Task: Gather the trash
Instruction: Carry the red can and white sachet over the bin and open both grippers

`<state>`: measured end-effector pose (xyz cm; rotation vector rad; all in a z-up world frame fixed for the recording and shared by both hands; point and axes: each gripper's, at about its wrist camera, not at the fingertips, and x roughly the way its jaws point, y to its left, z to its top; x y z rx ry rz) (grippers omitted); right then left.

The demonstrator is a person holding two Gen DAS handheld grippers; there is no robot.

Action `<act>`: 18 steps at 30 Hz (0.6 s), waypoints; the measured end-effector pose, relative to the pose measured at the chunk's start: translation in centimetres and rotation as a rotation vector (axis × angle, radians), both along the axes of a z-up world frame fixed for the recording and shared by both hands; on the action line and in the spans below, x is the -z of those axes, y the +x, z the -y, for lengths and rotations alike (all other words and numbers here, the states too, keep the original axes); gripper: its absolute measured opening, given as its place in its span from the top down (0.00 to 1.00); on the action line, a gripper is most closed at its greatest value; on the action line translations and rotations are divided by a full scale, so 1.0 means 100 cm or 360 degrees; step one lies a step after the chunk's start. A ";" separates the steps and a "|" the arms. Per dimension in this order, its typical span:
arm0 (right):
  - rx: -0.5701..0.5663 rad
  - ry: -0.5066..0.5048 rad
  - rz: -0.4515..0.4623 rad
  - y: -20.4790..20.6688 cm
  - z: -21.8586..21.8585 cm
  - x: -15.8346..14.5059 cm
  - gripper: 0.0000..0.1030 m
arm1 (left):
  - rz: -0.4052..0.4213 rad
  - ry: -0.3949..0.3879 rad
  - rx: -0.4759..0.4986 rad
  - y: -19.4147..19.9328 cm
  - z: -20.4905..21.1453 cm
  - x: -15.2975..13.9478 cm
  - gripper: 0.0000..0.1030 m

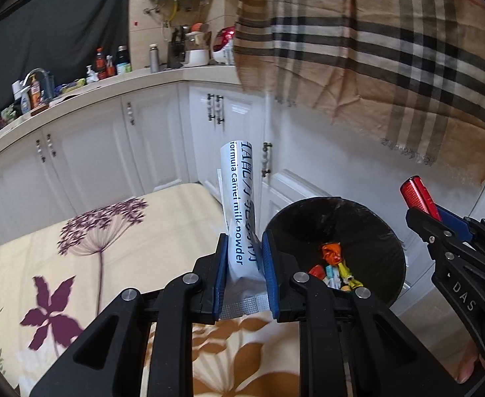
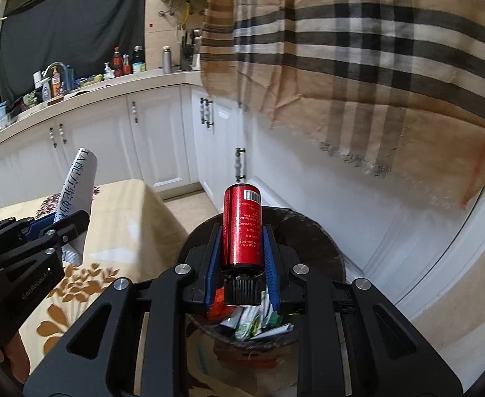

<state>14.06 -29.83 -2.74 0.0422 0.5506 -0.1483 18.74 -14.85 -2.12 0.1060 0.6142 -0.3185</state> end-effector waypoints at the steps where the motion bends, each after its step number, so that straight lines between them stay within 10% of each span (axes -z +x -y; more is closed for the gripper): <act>1: 0.0008 0.0000 -0.0002 0.003 0.004 0.002 0.78 | -0.0001 0.0001 0.0010 0.003 0.005 0.001 0.79; 18: 0.0098 0.0009 -0.0053 0.038 0.038 0.027 0.78 | -0.0034 0.0063 0.0092 0.043 0.056 0.018 0.79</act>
